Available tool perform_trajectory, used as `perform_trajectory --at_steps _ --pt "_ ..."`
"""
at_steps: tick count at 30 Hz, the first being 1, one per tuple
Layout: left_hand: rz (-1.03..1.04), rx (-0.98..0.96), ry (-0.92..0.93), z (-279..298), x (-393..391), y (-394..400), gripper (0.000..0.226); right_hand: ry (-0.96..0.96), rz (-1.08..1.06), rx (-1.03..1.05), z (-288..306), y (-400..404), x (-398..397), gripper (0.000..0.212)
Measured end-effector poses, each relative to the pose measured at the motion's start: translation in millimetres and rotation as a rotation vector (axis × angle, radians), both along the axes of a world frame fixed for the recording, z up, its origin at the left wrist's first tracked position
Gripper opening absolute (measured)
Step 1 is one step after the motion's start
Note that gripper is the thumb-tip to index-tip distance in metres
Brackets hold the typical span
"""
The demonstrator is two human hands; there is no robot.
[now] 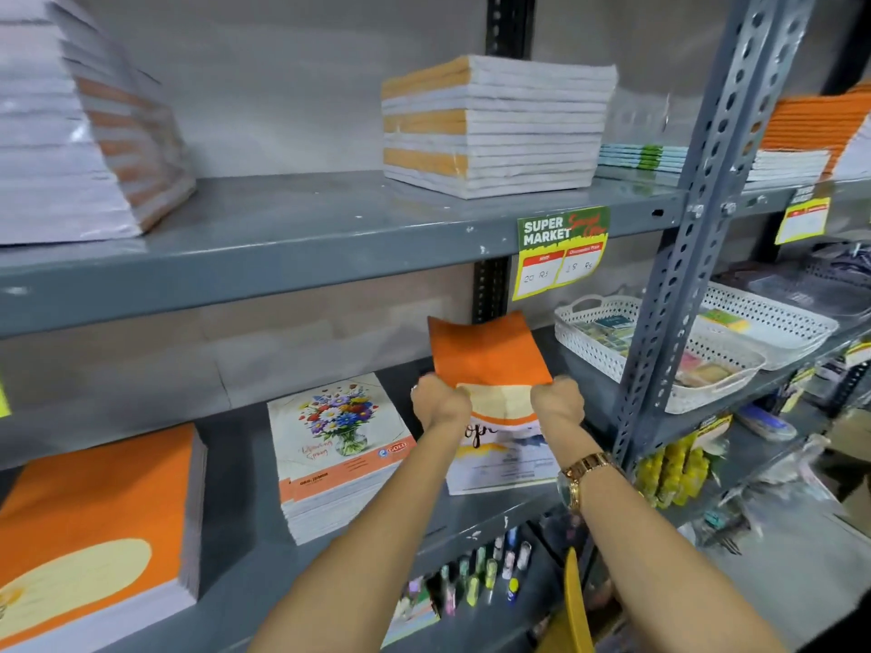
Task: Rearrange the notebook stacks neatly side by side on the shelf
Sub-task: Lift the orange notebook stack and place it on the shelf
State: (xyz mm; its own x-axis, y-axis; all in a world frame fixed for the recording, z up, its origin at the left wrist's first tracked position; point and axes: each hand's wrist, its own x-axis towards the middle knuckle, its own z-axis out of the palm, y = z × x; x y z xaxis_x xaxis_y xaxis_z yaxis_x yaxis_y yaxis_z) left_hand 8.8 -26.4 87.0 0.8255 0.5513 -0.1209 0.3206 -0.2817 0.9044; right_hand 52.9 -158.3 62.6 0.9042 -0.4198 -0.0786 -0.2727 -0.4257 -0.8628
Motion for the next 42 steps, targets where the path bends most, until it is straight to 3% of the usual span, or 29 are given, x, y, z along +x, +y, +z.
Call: perform_trajectory --at_steps 7,11,14,16,19,25,32,35,37,40,42 --pt "0.133 -0.051 -0.088 32.5 -37.9 80.3 0.018 -0.052 0.102 0.063 43.3 75.4 -34.9 0.032" --pt "0.224 -0.038 -0.089 36.7 -76.2 138.0 0.006 -0.046 0.166 0.125 50.3 136.9 -63.9 0.030" --pt "0.287 -0.125 -0.154 36.3 -108.8 180.4 0.013 -0.025 0.260 0.146 53.4 184.0 -90.6 0.031" --pt "0.382 -0.064 -0.126 33.7 -130.7 206.7 0.010 -0.016 0.318 0.153 52.3 212.5 -107.0 0.032" --pt "0.480 -0.002 -0.071 26.5 -163.0 243.2 0.024 0.008 0.398 0.174 44.5 252.0 -128.0 0.030" --pt "0.544 0.046 -0.056 3.2 -220.5 303.7 0.020 0.045 0.511 0.246 15.2 318.3 -176.3 0.028" --pt "0.499 0.079 0.102 -27.6 -257.2 337.3 0.022 0.129 0.561 0.042 -12.3 351.4 -201.5 0.022" --pt "0.431 0.173 0.164 -39.2 -266.1 337.9 0.020 0.134 0.584 -0.033 -20.3 350.1 -208.7 0.005" --pt "0.421 0.235 0.210 -41.0 -267.9 334.8 0.020 0.125 0.589 -0.083 -27.2 347.6 -207.1 0.026" --pt "0.425 0.392 0.262 -35.8 -262.6 329.3 0.029 0.121 0.632 -0.195 -23.7 345.7 -209.5 0.019" --pt "0.387 0.491 0.265 -32.9 -254.9 323.6 0.034 0.070 0.637 -0.316 -18.9 344.5 -206.6 0.029"
